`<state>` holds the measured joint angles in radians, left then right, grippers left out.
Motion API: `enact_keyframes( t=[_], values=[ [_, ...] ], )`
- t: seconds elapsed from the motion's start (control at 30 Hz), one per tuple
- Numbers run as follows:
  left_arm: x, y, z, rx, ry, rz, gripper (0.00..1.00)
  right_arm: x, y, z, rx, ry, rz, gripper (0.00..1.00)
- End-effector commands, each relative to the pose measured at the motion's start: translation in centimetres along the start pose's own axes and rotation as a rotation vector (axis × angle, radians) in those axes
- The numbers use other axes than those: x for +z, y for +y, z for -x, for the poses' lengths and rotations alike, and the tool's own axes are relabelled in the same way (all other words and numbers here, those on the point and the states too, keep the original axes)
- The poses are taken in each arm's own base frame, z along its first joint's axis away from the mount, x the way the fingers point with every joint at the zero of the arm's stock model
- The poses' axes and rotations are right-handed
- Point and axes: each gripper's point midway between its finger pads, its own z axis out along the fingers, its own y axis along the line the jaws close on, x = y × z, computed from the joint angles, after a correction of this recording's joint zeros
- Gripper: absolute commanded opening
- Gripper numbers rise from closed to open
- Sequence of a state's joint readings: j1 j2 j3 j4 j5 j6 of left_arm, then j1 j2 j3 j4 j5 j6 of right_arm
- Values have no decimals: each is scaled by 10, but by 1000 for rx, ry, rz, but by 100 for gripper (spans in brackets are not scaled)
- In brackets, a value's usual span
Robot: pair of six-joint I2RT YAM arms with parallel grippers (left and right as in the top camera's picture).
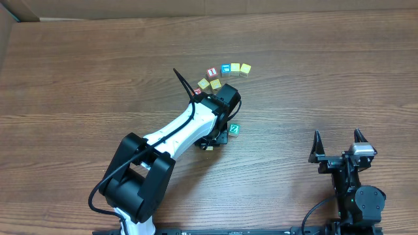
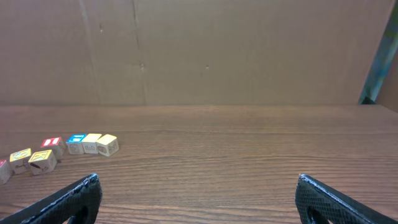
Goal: Flip 4 blocks
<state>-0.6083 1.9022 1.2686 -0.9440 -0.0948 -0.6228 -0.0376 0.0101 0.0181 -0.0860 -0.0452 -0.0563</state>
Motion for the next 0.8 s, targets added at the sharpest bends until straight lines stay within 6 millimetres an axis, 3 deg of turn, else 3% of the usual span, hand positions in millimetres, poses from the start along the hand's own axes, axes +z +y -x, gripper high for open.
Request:
enact_keyframes(
  t=[0.0, 0.37, 0.43, 0.53, 0.67, 0.77],
  values=[
    [-4, 4, 3, -20, -20, 5, 18, 0, 1, -2, -4, -2, 6, 100],
    [1, 5, 0, -37, -15, 10, 22, 0, 1, -2, -4, -3, 6, 100],
    [0, 4, 1, -37, -21, 4, 39, 0, 1, -2, -4, -3, 6, 100],
    [-2, 4, 3, -34, -22, 0, 51, 0, 1, -2, -4, -3, 6, 100],
    [-13, 7, 19, -49, -44, -17, 52, 0, 1, -2, -4, -3, 6, 100],
    [-38, 12, 46, -98, -86, -43, 52, 0, 1, -2, -4, -3, 6, 100]
  ],
)
